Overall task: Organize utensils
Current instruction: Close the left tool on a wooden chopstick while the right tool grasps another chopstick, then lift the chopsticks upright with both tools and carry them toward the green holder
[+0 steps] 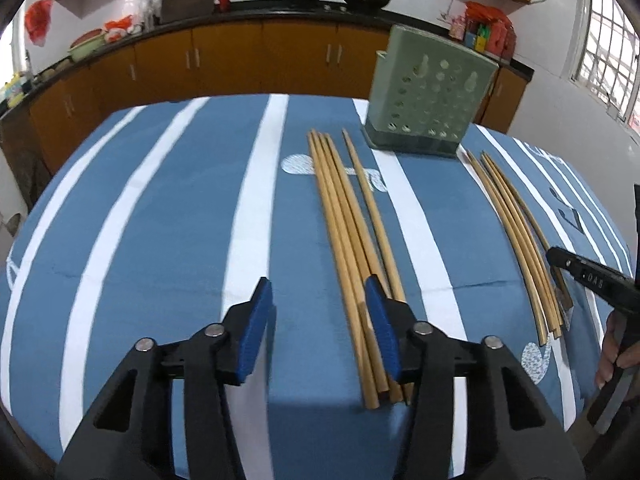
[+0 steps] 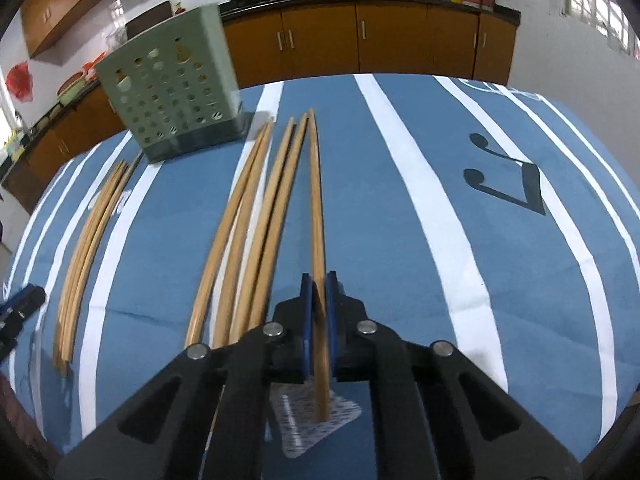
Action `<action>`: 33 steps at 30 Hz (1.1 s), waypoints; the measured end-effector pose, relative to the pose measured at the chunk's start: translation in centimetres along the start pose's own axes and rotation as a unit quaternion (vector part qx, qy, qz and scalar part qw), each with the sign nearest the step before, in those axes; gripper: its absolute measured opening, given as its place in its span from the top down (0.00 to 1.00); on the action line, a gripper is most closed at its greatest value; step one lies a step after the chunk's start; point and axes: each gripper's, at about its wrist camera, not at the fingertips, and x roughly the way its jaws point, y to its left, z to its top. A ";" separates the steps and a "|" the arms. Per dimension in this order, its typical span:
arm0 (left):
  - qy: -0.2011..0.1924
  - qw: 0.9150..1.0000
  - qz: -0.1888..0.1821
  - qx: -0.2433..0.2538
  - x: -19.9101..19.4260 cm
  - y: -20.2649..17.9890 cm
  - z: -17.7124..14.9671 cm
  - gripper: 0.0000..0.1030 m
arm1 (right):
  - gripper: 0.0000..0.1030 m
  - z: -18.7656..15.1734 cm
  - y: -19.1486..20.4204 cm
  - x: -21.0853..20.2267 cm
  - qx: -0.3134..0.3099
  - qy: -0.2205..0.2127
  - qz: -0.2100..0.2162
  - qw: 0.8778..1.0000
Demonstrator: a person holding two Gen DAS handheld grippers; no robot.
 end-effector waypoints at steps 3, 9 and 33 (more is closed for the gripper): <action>0.018 1.000 0.001 0.007 0.9 -0.4 0.0 0.68 | 0.92 -0.1 0.2 -0.1 -0.010 -0.004 -0.007 1.000; 0.030 0.999 0.000 0.019 1.4 -0.8 -0.1 0.74 | 0.92 -0.2 0.4 -0.1 -0.019 -0.008 -0.013 1.000; 0.021 0.999 0.035 0.003 4.6 3.8 3.8 0.90 | 0.91 2.7 -1.4 2.0 -0.009 -0.017 -0.007 1.000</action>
